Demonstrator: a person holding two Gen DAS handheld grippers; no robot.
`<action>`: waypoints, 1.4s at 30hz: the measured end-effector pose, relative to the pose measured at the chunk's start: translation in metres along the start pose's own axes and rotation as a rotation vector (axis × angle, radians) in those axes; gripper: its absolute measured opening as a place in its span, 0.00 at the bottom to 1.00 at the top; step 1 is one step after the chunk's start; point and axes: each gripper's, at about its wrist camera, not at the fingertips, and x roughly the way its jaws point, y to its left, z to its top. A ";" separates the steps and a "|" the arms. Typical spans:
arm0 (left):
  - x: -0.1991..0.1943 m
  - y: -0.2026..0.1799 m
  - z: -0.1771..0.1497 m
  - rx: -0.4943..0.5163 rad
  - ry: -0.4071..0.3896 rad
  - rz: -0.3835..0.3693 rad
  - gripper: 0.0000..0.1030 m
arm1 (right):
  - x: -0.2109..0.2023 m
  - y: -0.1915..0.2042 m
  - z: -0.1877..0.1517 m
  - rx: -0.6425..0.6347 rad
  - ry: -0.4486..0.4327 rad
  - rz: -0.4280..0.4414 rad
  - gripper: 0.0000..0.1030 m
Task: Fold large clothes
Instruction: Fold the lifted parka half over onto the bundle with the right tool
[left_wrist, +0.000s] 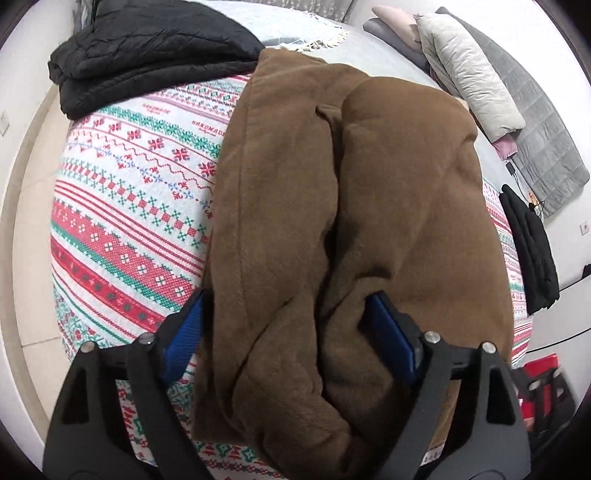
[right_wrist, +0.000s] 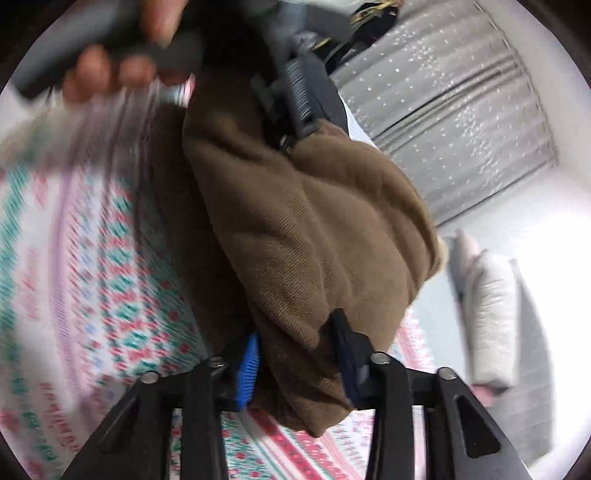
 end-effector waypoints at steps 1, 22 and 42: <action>-0.001 -0.001 0.000 0.004 -0.005 0.005 0.84 | -0.008 -0.012 0.001 0.046 -0.022 0.086 0.52; 0.008 -0.006 0.001 0.024 -0.012 0.027 0.86 | 0.251 -0.251 0.068 0.881 0.335 0.409 0.55; 0.004 -0.001 0.005 0.008 0.002 0.011 0.87 | 0.124 -0.183 0.115 0.626 0.064 0.449 0.56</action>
